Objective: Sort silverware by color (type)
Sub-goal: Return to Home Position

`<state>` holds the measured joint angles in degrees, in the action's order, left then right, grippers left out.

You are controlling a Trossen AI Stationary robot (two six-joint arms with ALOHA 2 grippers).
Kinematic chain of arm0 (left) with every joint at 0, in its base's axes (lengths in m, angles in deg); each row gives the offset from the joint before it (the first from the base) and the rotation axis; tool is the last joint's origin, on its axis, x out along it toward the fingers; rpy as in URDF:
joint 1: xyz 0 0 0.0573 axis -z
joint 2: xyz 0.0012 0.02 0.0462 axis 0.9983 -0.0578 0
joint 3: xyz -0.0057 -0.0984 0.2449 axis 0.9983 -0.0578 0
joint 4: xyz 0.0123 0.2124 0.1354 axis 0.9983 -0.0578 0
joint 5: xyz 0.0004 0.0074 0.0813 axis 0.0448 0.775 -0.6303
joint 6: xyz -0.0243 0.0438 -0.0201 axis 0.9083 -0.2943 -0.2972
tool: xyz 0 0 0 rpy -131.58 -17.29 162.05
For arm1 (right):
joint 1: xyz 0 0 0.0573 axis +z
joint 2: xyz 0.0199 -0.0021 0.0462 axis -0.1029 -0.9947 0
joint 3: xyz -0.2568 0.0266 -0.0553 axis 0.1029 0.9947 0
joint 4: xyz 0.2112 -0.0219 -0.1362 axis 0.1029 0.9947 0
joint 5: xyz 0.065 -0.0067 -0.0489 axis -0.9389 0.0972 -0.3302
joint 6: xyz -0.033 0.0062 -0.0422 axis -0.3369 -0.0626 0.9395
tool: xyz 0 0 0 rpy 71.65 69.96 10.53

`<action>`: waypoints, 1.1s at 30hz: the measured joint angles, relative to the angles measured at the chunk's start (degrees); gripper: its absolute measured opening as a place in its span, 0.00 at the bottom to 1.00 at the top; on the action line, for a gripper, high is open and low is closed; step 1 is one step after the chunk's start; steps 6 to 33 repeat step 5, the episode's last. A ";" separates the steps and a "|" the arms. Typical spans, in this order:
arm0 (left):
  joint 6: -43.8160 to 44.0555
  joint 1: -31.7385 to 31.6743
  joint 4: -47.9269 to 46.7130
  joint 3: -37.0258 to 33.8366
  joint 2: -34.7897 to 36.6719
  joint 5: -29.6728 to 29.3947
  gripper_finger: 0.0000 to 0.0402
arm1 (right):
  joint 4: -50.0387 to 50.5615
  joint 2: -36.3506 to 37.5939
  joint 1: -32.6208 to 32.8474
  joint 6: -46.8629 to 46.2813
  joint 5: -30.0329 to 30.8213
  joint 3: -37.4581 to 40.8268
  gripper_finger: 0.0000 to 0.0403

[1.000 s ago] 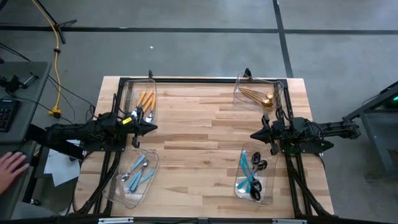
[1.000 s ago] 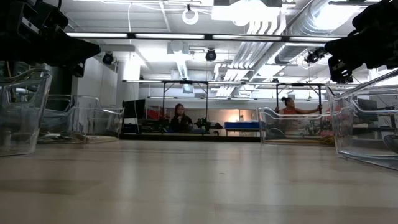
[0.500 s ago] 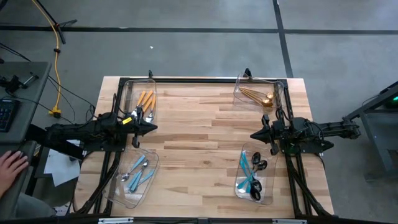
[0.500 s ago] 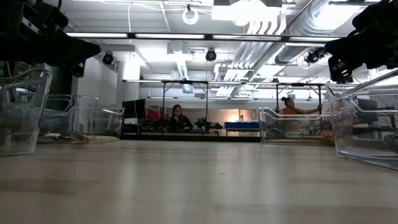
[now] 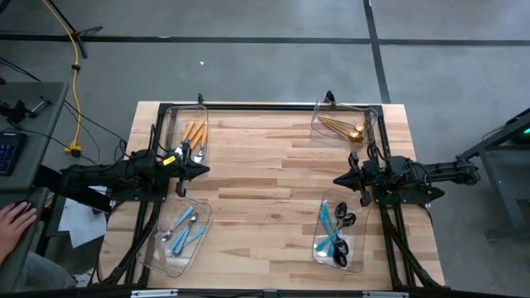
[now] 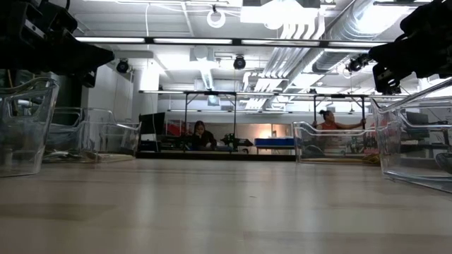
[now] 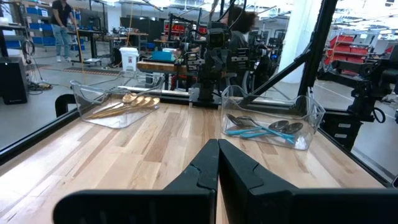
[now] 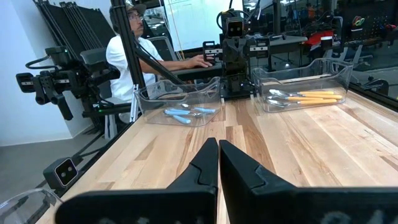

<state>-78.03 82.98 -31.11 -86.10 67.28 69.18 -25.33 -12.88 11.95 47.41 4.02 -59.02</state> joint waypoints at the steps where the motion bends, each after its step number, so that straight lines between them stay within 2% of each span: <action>1: -0.02 0.00 -0.01 0.00 0.00 -0.01 0.00 | 0.00 0.00 0.00 0.00 0.00 0.01 0.00; 33: -0.02 0.00 -0.02 0.00 0.00 0.00 0.00 | 0.00 0.00 0.00 0.00 0.00 0.01 0.00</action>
